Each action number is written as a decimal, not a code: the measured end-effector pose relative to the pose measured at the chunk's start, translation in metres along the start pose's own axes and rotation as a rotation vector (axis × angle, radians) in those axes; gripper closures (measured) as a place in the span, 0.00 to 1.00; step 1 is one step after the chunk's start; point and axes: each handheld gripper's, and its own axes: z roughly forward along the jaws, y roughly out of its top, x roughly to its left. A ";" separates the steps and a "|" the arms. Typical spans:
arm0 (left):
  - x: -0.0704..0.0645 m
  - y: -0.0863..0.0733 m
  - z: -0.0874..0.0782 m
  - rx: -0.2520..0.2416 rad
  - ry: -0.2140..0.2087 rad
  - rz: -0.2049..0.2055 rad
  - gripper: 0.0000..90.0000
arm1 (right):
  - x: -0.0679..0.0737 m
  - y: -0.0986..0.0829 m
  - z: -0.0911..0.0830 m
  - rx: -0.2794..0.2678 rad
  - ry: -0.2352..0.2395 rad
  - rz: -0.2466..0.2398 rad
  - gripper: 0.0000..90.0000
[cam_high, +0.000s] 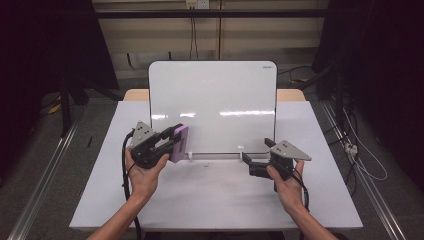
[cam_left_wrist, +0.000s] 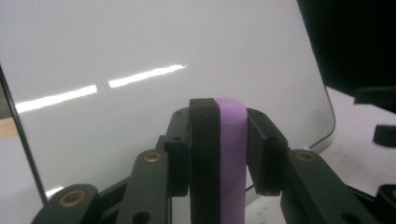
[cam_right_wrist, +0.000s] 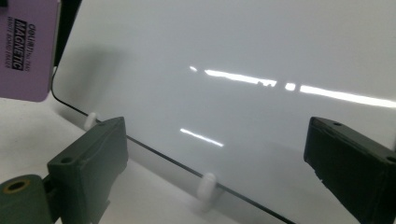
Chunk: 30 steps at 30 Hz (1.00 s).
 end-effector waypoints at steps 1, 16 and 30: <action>0.000 0.000 -0.001 0.007 0.010 0.016 0.72 | -0.003 -0.001 -0.003 -0.003 -0.011 0.001 0.07; 0.006 -0.005 -0.003 0.103 0.126 0.187 0.72 | -0.026 -0.019 -0.040 0.015 -0.094 0.017 0.06; 0.016 -0.006 0.001 0.177 0.213 0.257 0.72 | -0.033 -0.034 -0.051 0.040 -0.113 0.009 0.06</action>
